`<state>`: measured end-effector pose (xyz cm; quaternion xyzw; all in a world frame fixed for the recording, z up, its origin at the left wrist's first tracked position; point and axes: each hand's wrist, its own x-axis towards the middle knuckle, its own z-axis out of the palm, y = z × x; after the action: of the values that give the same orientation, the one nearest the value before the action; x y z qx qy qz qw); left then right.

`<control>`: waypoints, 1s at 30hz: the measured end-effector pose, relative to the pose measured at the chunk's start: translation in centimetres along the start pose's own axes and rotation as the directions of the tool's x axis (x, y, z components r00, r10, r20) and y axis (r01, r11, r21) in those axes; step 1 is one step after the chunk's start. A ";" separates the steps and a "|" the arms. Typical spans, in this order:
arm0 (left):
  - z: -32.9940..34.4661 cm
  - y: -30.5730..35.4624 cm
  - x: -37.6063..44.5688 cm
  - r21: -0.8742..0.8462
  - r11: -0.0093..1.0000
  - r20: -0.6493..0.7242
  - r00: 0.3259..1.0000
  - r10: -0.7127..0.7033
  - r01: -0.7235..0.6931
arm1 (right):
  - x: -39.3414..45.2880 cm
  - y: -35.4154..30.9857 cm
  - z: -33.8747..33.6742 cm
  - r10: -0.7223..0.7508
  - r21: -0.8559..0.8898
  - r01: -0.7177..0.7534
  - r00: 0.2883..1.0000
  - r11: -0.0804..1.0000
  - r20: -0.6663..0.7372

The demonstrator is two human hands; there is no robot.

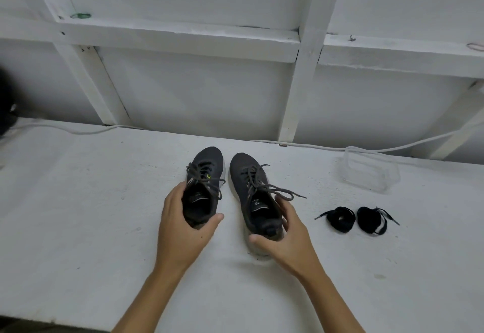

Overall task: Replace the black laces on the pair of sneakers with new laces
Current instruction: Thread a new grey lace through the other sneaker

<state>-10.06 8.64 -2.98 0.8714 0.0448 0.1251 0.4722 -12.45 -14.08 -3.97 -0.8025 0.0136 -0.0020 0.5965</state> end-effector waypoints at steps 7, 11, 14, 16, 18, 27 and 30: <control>0.7 -3.3 0.0 -0.115 0.972 0.098 0.976 -0.193 0.204 | -0.3 0.8 2.3 -0.016 -0.085 0.003 0.988 0.996 -0.152; 1.5 -3.2 0.1 -0.197 0.956 0.054 0.976 -0.210 0.216 | -0.5 0.9 3.8 -0.017 -0.051 0.005 0.970 0.999 -0.243; 2.1 -2.6 0.1 -0.226 0.954 0.033 0.980 -0.196 0.198 | -0.3 1.1 5.0 -0.012 -0.014 0.008 0.954 1.000 -0.300; 3.0 -2.4 0.3 -0.246 0.953 0.049 0.985 -0.167 0.174 | -0.1 1.3 5.6 -0.010 -0.003 0.009 0.946 1.000 -0.323; 4.0 -2.2 0.9 -0.255 0.954 0.058 0.987 -0.149 0.159 | 0.5 1.3 5.8 0.000 0.001 0.001 0.937 1.000 -0.348; 8.0 -2.0 5.7 -0.251 0.965 0.167 0.986 -0.031 0.073 | 5.2 1.9 4.0 -0.020 -0.014 0.016 0.936 1.000 -0.350; 8.8 -1.8 6.7 -0.246 0.968 0.211 0.977 0.013 0.041 | 6.5 2.5 3.6 -0.014 -0.016 0.009 0.936 1.000 -0.352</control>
<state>-1.23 3.86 -7.92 0.8133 -0.0154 0.0332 0.5807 -5.91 -11.51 -7.48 -0.7936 0.1154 -0.1490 0.5786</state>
